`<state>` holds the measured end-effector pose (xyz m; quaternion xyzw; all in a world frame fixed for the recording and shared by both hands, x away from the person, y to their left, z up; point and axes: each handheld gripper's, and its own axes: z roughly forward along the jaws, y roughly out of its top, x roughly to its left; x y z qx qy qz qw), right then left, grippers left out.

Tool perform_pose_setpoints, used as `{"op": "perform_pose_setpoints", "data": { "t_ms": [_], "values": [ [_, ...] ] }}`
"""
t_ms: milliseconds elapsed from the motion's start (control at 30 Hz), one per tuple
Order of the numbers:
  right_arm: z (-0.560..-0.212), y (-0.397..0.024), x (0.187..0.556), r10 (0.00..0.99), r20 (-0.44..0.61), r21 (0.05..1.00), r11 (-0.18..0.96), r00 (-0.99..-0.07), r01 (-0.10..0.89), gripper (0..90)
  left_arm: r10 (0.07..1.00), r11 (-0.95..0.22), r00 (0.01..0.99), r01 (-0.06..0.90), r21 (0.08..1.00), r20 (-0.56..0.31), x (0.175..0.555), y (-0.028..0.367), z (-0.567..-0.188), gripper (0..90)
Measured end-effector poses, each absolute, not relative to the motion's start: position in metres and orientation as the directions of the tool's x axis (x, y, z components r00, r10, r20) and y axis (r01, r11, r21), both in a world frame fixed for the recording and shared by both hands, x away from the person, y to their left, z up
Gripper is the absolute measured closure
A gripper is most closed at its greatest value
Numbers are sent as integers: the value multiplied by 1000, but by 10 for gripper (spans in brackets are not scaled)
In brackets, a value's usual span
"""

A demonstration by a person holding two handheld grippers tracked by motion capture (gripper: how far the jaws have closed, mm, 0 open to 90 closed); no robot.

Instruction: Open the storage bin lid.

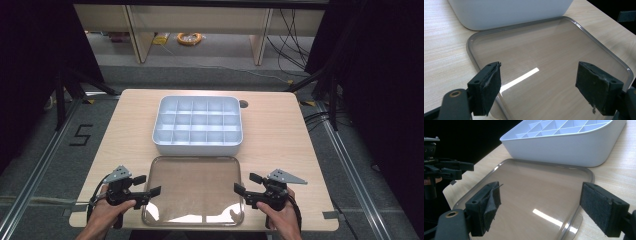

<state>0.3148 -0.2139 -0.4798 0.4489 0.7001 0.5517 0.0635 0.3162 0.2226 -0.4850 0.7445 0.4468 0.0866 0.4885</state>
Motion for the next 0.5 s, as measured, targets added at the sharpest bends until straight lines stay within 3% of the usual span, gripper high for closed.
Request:
{"op": "perform_pose_setpoints", "data": {
  "t_ms": [500],
  "values": [
    [-482, -212, 302, 700, 346, 840, 65, -624, 538, 158, 732, -149, 619, 553, 820, -285, 303, 219, -486, 203]
  ]
}}
